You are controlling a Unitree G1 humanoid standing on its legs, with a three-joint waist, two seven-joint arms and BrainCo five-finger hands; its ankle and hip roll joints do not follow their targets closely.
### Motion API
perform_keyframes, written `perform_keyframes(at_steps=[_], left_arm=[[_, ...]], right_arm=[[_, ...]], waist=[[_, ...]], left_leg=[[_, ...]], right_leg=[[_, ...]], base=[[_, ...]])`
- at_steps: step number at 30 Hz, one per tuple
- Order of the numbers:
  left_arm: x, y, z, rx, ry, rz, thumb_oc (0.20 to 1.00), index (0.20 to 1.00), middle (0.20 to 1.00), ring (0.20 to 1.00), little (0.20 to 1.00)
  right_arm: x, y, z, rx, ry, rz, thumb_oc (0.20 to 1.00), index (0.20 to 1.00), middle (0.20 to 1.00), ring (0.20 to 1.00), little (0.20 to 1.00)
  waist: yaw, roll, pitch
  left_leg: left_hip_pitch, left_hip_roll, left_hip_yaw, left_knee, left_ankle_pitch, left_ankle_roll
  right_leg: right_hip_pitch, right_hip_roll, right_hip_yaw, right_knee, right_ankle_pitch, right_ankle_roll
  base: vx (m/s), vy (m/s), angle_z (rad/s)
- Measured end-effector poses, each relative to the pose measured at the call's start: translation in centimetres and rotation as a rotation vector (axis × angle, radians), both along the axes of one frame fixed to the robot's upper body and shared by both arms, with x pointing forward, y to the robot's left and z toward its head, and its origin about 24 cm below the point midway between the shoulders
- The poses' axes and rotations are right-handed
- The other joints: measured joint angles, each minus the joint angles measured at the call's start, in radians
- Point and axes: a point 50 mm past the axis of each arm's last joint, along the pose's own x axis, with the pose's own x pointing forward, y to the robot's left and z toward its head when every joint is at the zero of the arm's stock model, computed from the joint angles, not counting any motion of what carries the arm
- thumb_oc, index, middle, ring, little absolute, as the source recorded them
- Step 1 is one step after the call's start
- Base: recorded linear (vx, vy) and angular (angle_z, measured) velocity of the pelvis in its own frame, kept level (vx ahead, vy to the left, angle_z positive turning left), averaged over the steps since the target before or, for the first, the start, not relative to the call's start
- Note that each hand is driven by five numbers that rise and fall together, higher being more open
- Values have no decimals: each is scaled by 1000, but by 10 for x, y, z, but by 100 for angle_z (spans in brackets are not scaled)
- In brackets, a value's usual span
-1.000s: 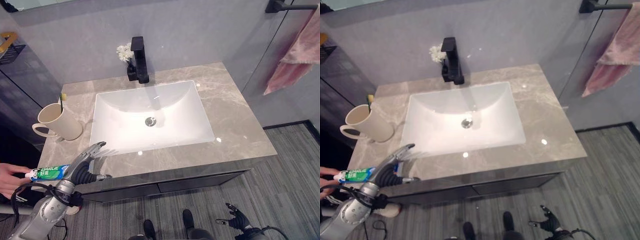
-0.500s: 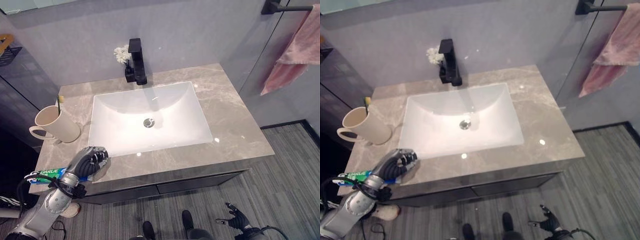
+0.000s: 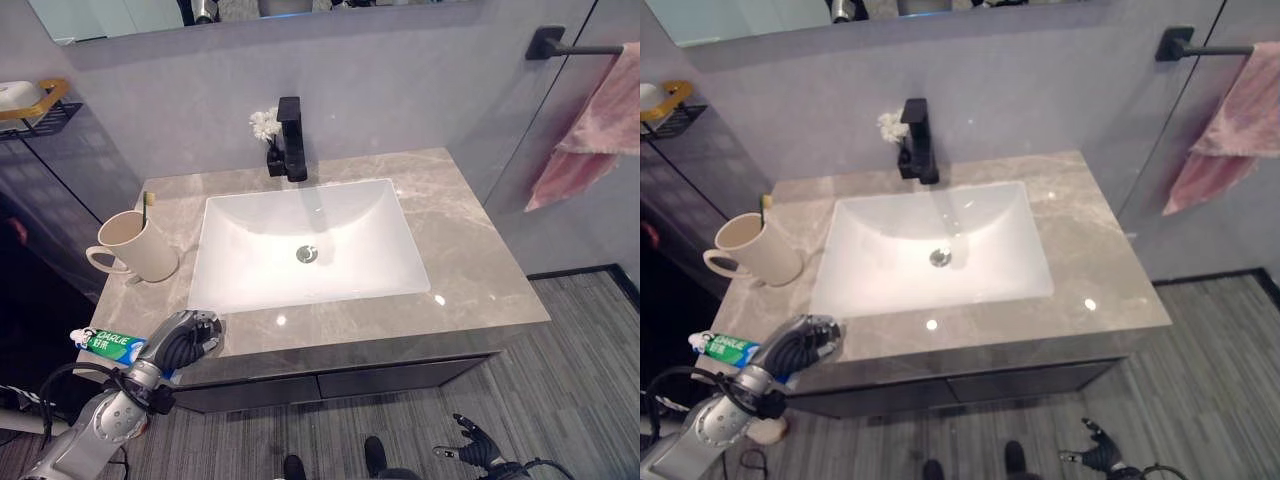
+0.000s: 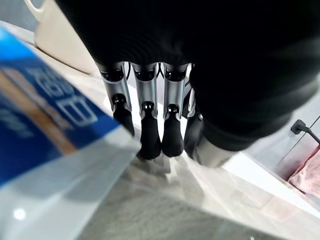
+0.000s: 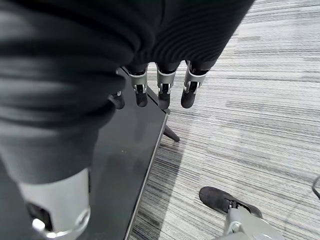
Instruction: Put brush and paste in cup on sink, flatten towel.
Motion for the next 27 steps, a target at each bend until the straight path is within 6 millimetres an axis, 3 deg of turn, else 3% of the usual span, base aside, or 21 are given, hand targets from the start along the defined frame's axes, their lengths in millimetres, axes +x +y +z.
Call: perform_keyframes(at_steps=[7,14,20,27], left_arm=[[6,-12,11,-33,-62,-33,1000,1000,1000,1000,1000],[25,-25,48,-72,-241,-62,1000,1000,1000,1000,1000],[28,-1,79,-53,-391,42,1000,1000,1000,1000,1000],[3,46,64,77,-273,192,1000,1000,1000,1000,1000]], right_arm=[[2,9,-3,16,7,29,1000,1000,1000,1000,1000],[4,21,-7,40,19,51,1000,1000,1000,1000,1000],[1,19,-10,30,46,42,1000,1000,1000,1000,1000],[13,11,-4,11,18,28,1000,1000,1000,1000,1000]], waist=[[9,0,-11],[24,-4,-14],[26,-2,-15],[65,26,-4]], left_leg=[[2,1,-28,0,1,-2],[-1,0,-58,0,3,-5],[-14,-1,-82,4,5,-5],[-42,-14,-140,4,11,-3]], right_leg=[[18,-1,-31,0,-7,-5],[32,-2,-60,0,-19,-1],[31,-4,-86,0,-22,-5],[34,-17,-146,3,-31,-4]], base=[[-8,-12,12],[-6,-3,11],[-15,23,13],[-22,50,24]])
